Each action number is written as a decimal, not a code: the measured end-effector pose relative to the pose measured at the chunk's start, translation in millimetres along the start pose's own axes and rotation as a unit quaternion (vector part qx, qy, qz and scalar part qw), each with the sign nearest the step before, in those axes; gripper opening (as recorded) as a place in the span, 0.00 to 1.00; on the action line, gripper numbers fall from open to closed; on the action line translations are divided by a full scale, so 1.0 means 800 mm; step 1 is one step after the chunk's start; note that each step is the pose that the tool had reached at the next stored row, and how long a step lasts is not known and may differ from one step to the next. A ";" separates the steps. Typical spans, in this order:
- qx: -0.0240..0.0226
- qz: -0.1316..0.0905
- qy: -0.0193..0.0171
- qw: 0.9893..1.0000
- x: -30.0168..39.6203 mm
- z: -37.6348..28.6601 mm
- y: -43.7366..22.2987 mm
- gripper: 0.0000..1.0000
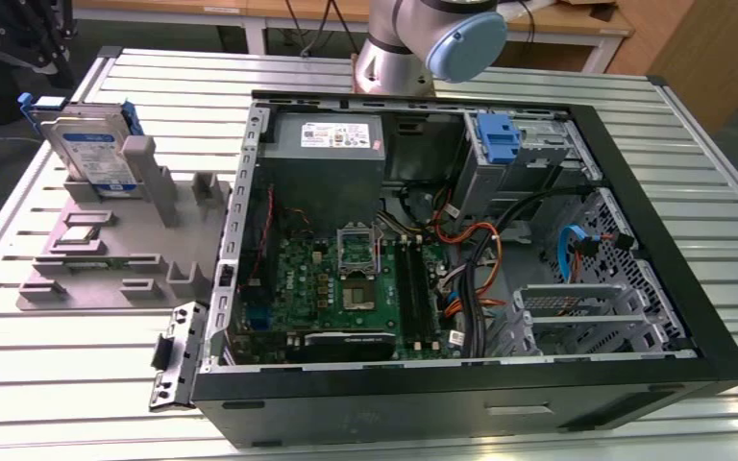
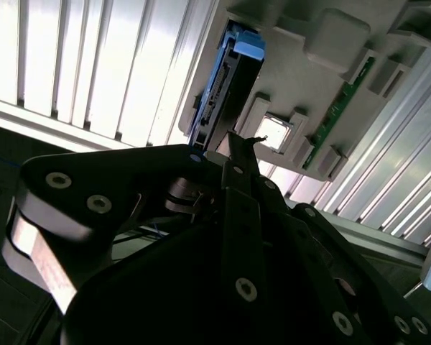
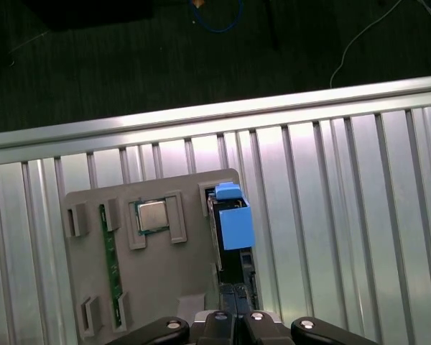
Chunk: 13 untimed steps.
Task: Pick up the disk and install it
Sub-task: 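Pick up the disk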
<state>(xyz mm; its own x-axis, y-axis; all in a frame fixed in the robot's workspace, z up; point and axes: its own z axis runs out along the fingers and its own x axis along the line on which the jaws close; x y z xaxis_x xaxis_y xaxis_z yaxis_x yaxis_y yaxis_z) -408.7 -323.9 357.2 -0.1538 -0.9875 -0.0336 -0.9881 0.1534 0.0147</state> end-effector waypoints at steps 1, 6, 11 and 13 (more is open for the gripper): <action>0.000 0.000 0.000 1.000 0.0001 0.0010 0.0000 0.10; 0.000 0.000 0.000 1.000 0.0004 0.0037 0.0000 0.10; 0.000 0.000 0.000 1.000 0.0007 0.0106 0.0000 0.10; 0.000 0.007 0.000 1.000 0.0007 0.0110 0.0001 0.10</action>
<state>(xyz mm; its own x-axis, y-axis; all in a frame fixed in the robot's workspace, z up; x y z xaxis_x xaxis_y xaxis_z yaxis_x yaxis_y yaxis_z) -408.9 -324.1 348.3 -0.1672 -0.9854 -0.0332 -0.9859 0.1668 0.0152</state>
